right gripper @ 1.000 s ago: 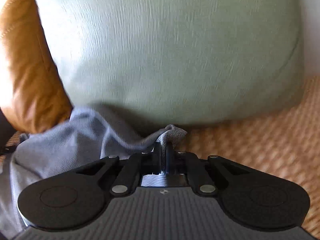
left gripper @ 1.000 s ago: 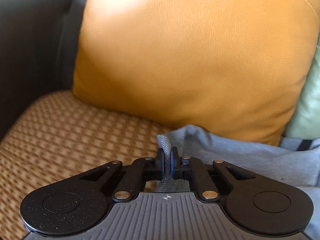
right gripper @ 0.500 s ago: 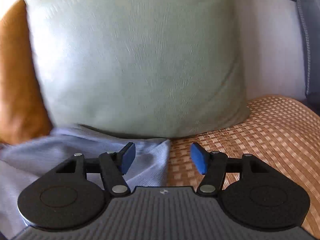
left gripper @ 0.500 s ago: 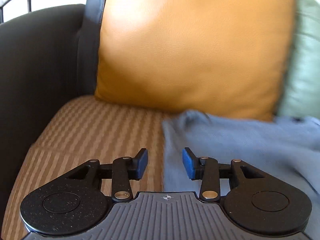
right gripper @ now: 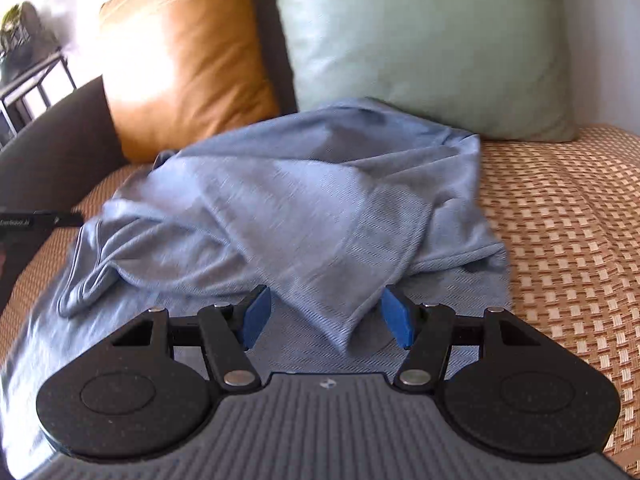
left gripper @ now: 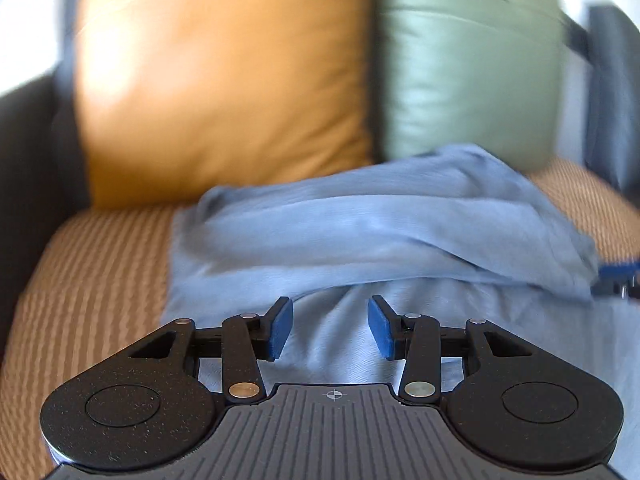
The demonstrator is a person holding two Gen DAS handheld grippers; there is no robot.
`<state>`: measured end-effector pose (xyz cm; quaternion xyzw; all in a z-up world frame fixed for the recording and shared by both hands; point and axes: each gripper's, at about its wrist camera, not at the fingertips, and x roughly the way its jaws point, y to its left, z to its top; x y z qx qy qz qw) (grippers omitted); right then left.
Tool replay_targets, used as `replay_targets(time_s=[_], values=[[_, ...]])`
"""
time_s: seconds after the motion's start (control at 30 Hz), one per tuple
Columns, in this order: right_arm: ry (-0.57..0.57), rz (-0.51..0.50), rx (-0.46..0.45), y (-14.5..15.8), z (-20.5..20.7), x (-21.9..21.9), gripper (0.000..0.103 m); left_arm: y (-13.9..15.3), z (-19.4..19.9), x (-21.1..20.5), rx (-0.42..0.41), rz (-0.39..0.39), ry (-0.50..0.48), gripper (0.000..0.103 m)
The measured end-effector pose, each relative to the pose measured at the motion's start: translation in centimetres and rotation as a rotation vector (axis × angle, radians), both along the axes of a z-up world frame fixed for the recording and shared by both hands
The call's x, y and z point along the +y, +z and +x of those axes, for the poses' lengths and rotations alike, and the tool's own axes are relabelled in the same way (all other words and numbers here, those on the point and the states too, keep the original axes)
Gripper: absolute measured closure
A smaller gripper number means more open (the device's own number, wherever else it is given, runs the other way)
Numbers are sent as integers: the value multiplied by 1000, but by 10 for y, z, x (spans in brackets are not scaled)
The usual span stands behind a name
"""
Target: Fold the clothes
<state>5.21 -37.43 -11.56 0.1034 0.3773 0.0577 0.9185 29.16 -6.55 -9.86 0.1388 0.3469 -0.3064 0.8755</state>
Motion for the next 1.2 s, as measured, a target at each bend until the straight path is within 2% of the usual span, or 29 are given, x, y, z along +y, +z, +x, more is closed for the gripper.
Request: replay_targets(time_s=[0.07, 0.17, 0.23, 0.4, 0.5, 0.57, 0.6, 0.63, 0.67, 0.77, 0.83, 0.87, 0.93, 0.97, 1.03, 1.07, 1.1, 1.17, 1.2], values=[[18, -11, 0, 1, -2, 3, 37, -10, -6, -19, -78, 73, -39, 46], [30, -26, 9, -3, 2, 3, 37, -21, -1, -35, -68, 127, -45, 48], [31, -28, 16, -6, 2, 1, 37, -24, 1, -43, -101, 154, -53, 48], [3, 62, 34, -20, 7, -11, 37, -34, 2, -65, -145, 217, -129, 48], [-3, 92, 20, -23, 10, -13, 38, -41, 8, -73, -135, 246, -136, 48], [-7, 118, 23, -22, 14, -15, 42, -42, 12, -73, -110, 249, -119, 93], [-6, 130, 27, -21, 15, -16, 59, -43, 14, -73, -97, 250, -111, 103], [-4, 142, 31, -20, 17, -17, 73, -43, 16, -73, -85, 250, -103, 103], [-3, 154, 36, -19, 19, -18, 92, -39, 17, -67, -81, 228, -99, 103], [-34, 196, 2, -6, 17, -29, 92, -27, 16, -48, -78, 179, -105, 103], [-58, 224, -16, 1, 16, -39, 92, -25, 14, -39, -80, 199, -133, 103], [-68, 243, 1, 0, 16, -44, 92, -25, 12, -34, -79, 209, -147, 103], [-86, 285, 48, -4, 18, -52, 92, -35, 12, -31, -28, 252, -177, 103], [-92, 268, 84, -10, 19, -51, 91, -40, 9, -30, -34, 276, -167, 87], [-103, 221, 147, -21, 21, -47, 81, -39, 3, -21, -48, 273, -128, 77], [-115, 217, 138, -20, 18, -47, 81, -32, 1, -12, -32, 239, -107, 72], [-127, 214, 118, -13, 11, -47, 71, -23, -2, 1, -10, 198, -88, 68], [-140, 205, 73, 4, -8, -48, 59, -1, -14, 32, 11, 121, -29, 49], [-138, 198, 49, 14, -19, -48, 53, 10, -22, 51, 15, 90, 1, 46]])
